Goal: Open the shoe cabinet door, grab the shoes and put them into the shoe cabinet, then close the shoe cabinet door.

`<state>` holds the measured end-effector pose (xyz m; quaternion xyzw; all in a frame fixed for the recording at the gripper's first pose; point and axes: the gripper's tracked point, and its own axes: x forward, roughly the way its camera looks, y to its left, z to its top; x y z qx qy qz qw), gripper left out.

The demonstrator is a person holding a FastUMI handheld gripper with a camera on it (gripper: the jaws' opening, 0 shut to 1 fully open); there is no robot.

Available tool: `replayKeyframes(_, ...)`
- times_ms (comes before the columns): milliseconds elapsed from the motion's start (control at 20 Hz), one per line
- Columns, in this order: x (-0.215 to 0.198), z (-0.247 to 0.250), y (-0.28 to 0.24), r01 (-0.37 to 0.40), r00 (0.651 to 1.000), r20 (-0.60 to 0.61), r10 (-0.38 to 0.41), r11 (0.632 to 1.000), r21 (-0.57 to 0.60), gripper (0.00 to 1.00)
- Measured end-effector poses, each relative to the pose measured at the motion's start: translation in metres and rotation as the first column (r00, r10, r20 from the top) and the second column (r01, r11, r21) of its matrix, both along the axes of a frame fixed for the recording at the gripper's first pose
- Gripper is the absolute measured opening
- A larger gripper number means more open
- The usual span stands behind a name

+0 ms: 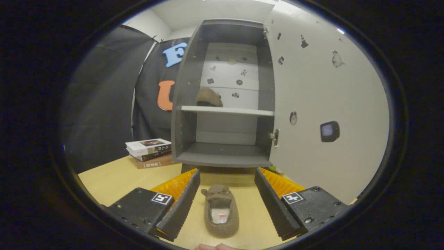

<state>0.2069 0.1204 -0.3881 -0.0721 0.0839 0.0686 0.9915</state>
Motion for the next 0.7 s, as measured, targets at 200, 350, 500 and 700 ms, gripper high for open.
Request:
replayKeyframes(200, 0.022, -0.052, 0.009, -0.021, 0.995, -0.097, 0.015, 0.998, -0.060, 1.00)
replayKeyframes(350, 0.033, -0.085, 0.021, -0.049, 0.980, -0.197, 0.041, 0.998, -0.037, 0.95)
replayKeyframes(500, 0.037, -0.112, 0.025, -0.048, 0.962, -0.270, 0.035, 0.998, -0.042, 0.84)
replayKeyframes(700, 0.042, -0.123, 0.009, 0.026, 0.956, -0.286, -0.057, 0.993, -0.111, 0.63)
